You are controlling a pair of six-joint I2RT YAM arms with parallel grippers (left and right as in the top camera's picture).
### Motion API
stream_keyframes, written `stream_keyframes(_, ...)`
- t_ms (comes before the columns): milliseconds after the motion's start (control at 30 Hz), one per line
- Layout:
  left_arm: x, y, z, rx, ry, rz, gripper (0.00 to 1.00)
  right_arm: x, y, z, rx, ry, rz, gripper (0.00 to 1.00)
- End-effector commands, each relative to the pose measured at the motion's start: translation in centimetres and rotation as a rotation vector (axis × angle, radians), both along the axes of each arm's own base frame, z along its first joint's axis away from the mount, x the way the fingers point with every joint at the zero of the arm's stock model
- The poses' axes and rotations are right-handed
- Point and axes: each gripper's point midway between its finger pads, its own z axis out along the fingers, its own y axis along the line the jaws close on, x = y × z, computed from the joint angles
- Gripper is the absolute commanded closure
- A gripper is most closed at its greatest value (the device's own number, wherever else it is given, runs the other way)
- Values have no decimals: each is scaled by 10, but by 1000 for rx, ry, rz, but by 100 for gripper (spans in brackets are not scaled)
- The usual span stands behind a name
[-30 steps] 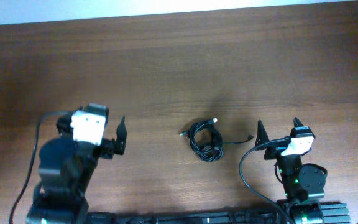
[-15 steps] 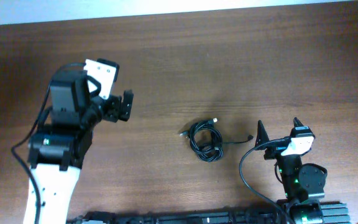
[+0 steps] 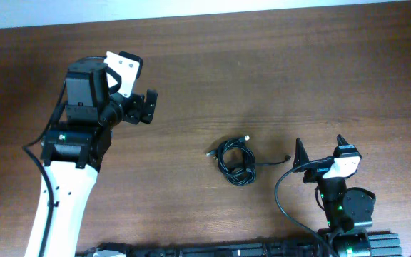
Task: Untangle cables
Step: 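Raise the left gripper and move it forward left of the cables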
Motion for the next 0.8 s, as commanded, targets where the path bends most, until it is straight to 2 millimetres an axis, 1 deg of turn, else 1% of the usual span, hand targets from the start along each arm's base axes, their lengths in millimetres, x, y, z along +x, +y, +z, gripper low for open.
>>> stream_keyframes(0, 3, -1, 12, -4, -32, -18, 1, 0, -3, -2, 6, 3, -16, 1)
stream_keyframes(133, 3, -1, 11, -4, -28, -19, 1, 0, -3, -2, 6, 3, -16, 1)
stream_keyframes(233, -3, -4, 6, -14, 3, -29, 1, 0, -3, -2, 6, 3, -16, 1)
stream_keyframes(300, -3, -11, 7, -46, 3, -62, 1, 0, -3, -2, 6, 3, -16, 1)
stream_keyframes(367, -8, -27, 10, -104, 10, -133, 1, 0, -3, -2, 6, 3, -16, 1)
stream_keyframes(433, -13, -33, 8, -131, 27, -166, 1, 0, -3, -2, 6, 3, -16, 1)
stream_keyframes(633, -26, -32, -8, -126, 116, -162, 1, 0, -3, -2, 6, 3, -16, 1)
stream_keyframes(767, -23, -32, -9, -120, 115, -166, 1, 0, -3, -2, 6, 3, -16, 1)
